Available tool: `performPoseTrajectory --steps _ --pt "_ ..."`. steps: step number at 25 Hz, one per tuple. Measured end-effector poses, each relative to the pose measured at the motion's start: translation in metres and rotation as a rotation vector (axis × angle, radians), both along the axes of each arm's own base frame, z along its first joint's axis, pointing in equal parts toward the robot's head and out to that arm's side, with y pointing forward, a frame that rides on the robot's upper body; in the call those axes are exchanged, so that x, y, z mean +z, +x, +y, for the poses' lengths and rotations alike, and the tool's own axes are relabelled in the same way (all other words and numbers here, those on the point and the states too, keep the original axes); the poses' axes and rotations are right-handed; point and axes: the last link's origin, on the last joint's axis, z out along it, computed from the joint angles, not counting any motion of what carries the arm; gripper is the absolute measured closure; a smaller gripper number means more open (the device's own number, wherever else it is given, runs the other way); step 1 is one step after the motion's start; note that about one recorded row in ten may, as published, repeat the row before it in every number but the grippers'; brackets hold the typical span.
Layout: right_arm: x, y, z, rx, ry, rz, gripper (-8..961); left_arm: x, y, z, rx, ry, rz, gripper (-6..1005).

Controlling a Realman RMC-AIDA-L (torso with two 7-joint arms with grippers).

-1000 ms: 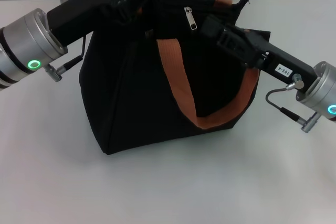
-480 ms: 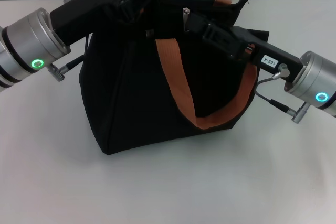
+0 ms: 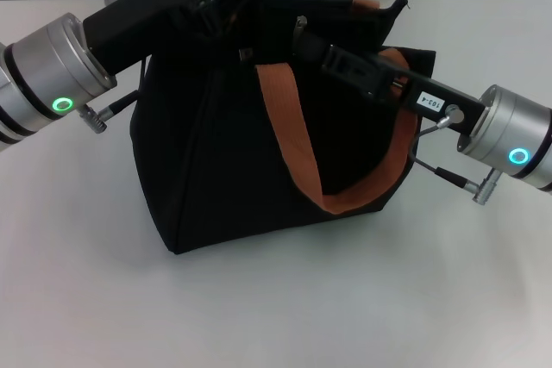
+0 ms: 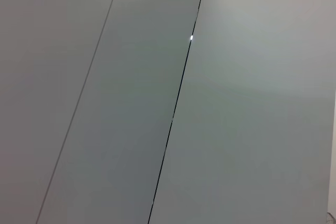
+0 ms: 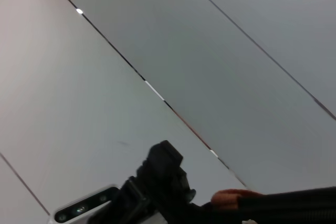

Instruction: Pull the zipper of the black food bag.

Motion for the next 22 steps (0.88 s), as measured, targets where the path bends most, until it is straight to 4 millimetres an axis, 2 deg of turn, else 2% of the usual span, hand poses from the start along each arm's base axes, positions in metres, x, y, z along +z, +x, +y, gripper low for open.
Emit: performPoseTrajectory --steps 11,22 --pt "-0.004 -0.01 0.0 0.048 -0.031 -0.007 702 0.0 0.001 0.001 -0.003 0.0 0.001 972" --pt "-0.004 -0.007 0.005 0.01 -0.031 -0.015 700 0.0 0.001 0.001 0.001 0.001 0.004 972"
